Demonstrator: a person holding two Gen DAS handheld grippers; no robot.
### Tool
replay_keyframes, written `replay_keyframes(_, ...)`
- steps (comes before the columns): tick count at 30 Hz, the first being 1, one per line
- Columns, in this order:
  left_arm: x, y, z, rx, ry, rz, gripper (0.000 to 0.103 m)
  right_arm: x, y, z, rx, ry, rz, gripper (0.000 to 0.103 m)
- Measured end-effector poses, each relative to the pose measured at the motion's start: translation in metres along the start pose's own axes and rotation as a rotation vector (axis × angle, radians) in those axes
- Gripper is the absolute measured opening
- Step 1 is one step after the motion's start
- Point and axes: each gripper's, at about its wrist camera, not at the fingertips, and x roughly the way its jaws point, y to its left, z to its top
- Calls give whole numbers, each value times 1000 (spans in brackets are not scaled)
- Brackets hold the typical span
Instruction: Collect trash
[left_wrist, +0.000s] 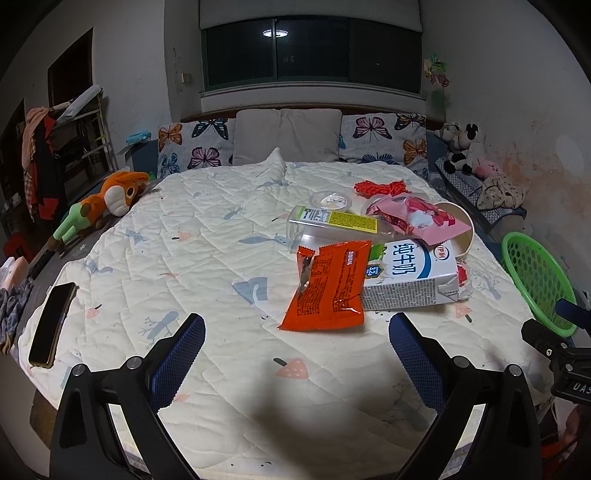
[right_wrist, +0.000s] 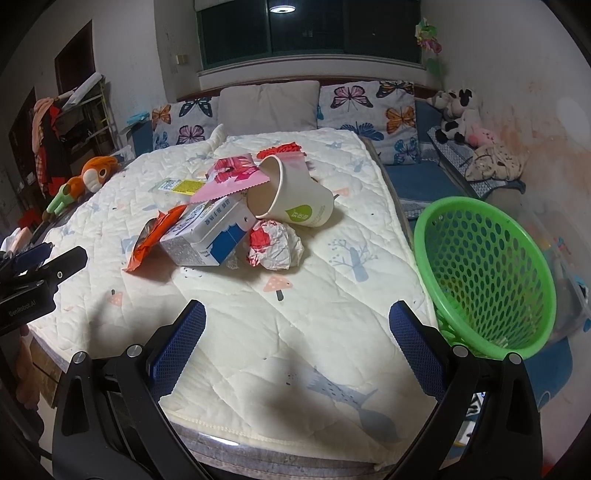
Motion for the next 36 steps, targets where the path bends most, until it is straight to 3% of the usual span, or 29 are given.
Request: replay_keyframes(36, -4, -6, 2, 0, -17, -14, 97, -4, -1, -1, 9, -15, 8, 99)
